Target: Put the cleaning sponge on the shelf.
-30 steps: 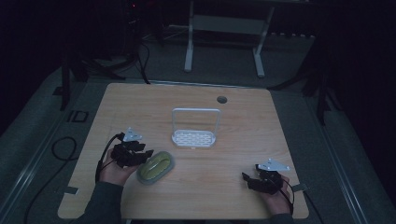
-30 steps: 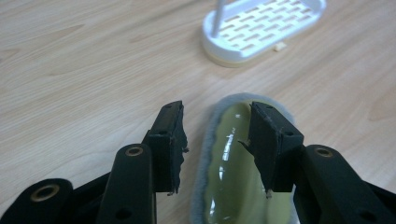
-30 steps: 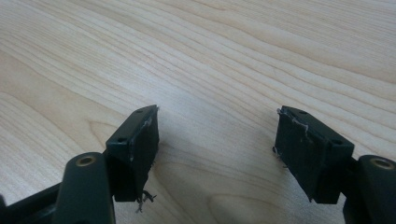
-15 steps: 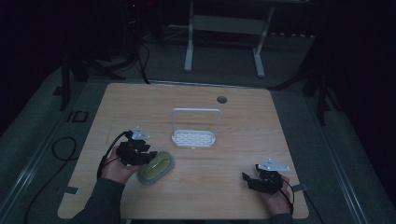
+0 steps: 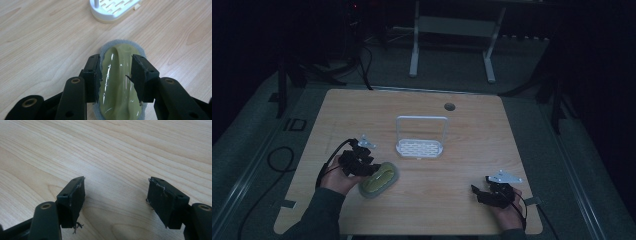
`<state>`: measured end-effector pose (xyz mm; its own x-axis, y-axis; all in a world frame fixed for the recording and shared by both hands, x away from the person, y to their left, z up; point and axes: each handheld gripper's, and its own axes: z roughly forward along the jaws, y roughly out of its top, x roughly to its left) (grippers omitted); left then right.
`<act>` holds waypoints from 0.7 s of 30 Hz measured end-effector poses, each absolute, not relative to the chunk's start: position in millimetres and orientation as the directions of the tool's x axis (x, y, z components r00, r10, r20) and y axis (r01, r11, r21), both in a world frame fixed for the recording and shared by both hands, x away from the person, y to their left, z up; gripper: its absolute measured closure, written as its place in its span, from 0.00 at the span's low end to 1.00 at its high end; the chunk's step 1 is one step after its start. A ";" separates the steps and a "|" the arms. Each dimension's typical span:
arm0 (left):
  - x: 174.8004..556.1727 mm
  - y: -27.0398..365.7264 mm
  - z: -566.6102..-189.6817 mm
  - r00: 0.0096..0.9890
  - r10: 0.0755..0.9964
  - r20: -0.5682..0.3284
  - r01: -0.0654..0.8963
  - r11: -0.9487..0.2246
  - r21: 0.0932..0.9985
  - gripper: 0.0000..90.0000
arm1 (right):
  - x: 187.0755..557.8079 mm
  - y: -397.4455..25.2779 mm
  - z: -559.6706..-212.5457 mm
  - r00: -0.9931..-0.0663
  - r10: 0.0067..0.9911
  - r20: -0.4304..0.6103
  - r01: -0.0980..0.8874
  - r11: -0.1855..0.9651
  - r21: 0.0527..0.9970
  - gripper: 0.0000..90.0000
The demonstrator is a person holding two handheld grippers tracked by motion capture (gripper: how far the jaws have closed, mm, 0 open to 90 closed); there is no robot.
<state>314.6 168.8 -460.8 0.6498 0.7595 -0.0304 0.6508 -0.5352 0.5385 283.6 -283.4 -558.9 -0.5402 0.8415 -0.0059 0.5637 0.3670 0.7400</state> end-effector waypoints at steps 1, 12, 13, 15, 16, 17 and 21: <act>315.2 168.6 -460.7 0.651 0.758 -0.031 0.653 -0.539 0.533 0.66 | 283.6 -283.4 -558.9 -0.540 0.842 -0.006 0.564 0.367 0.740 0.33; 320.6 161.5 -460.5 0.670 0.741 -0.035 0.666 -0.580 0.470 0.66 | 283.6 -283.5 -558.9 -0.541 0.841 -0.006 0.563 0.368 0.740 0.33; 321.1 160.7 -460.5 0.671 0.741 -0.036 0.666 -0.581 0.468 0.66 | 283.7 -283.5 -559.0 -0.541 0.841 -0.008 0.562 0.369 0.740 0.33; 323.1 158.8 -459.6 0.675 0.737 -0.037 0.668 -0.591 0.452 0.66 | 283.7 -283.6 -559.0 -0.541 0.841 -0.008 0.562 0.369 0.740 0.33; 323.8 158.2 -459.3 0.678 0.734 -0.040 0.670 -0.594 0.446 0.66 | 283.7 -283.5 -559.0 -0.541 0.841 -0.008 0.562 0.369 0.740 0.33; 324.9 157.3 -459.2 0.680 0.733 -0.037 0.670 -0.599 0.439 0.66 | 283.7 -283.5 -559.0 -0.541 0.841 -0.008 0.562 0.369 0.740 0.33; 328.4 153.8 -458.9 0.682 0.730 -0.043 0.677 -0.609 0.413 0.66 | 283.7 -283.5 -559.0 -0.541 0.841 -0.008 0.562 0.369 0.740 0.33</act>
